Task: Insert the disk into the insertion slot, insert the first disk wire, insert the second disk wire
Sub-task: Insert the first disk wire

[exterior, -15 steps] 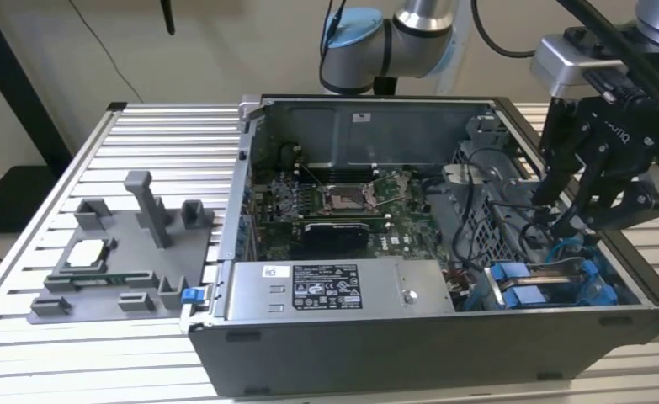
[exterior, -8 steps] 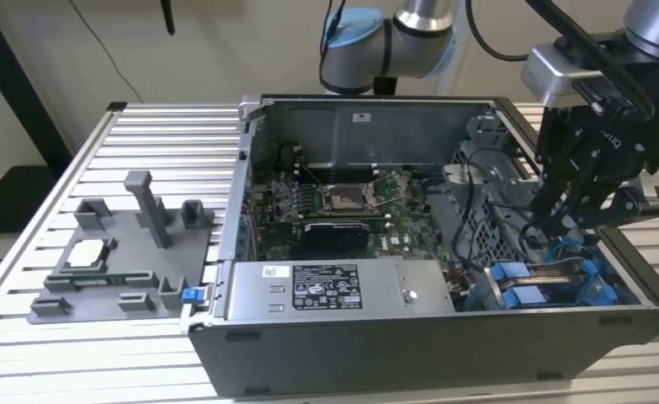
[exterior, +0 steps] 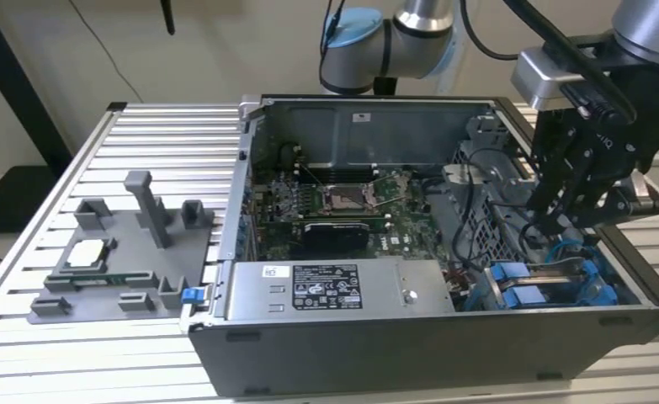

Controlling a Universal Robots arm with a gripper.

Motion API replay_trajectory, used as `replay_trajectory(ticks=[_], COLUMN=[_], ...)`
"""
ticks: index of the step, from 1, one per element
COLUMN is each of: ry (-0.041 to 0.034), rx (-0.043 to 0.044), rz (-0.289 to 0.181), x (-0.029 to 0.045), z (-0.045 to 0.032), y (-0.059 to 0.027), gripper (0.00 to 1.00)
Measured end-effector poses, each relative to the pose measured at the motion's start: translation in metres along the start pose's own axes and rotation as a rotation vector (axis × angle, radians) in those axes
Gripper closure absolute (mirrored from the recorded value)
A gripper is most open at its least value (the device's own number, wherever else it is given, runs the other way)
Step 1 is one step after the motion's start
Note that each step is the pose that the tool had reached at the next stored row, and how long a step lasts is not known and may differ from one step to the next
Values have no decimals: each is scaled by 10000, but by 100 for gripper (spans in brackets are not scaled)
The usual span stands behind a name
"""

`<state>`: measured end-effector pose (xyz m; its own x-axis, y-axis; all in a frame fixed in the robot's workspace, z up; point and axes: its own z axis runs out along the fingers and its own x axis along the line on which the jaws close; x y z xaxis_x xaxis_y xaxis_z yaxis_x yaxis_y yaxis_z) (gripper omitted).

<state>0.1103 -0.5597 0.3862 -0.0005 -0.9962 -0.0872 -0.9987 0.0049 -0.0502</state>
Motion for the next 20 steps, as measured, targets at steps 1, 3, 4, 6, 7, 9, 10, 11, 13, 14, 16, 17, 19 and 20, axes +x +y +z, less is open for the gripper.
replay_trajectory(ticks=[1, 3, 4, 6, 7, 9, 10, 11, 13, 14, 16, 17, 19, 20], ry=[-2, -5, -5, -12, -18, -24, -26, -26, -35, -44, -60, -60, -60, -60], rx=[35, 92, 114, 163, 188, 231, 252, 267, 269, 269, 270, 270, 278, 283], rz=[-32, -60, -68, -112, -132, -149, -153, -154, -155, -154, -153, -153, -153, -154], x=[0, 0, 0, -1, -1, -2, -2, -2, -3, -4, -4, -4, -5, -7], z=[0, 1, 1, 2, 3, 4, 5, 5, -2, -14, -25, -24, -18, -15], y=[0, 0, 0, 0, 1, 0, 1, 0, 0, 0, -1, -1, 1, 2], gripper=[0, 0, 0, 0, 0, 0, 0, 0, 0, 0, 0, 0, 0, 0])
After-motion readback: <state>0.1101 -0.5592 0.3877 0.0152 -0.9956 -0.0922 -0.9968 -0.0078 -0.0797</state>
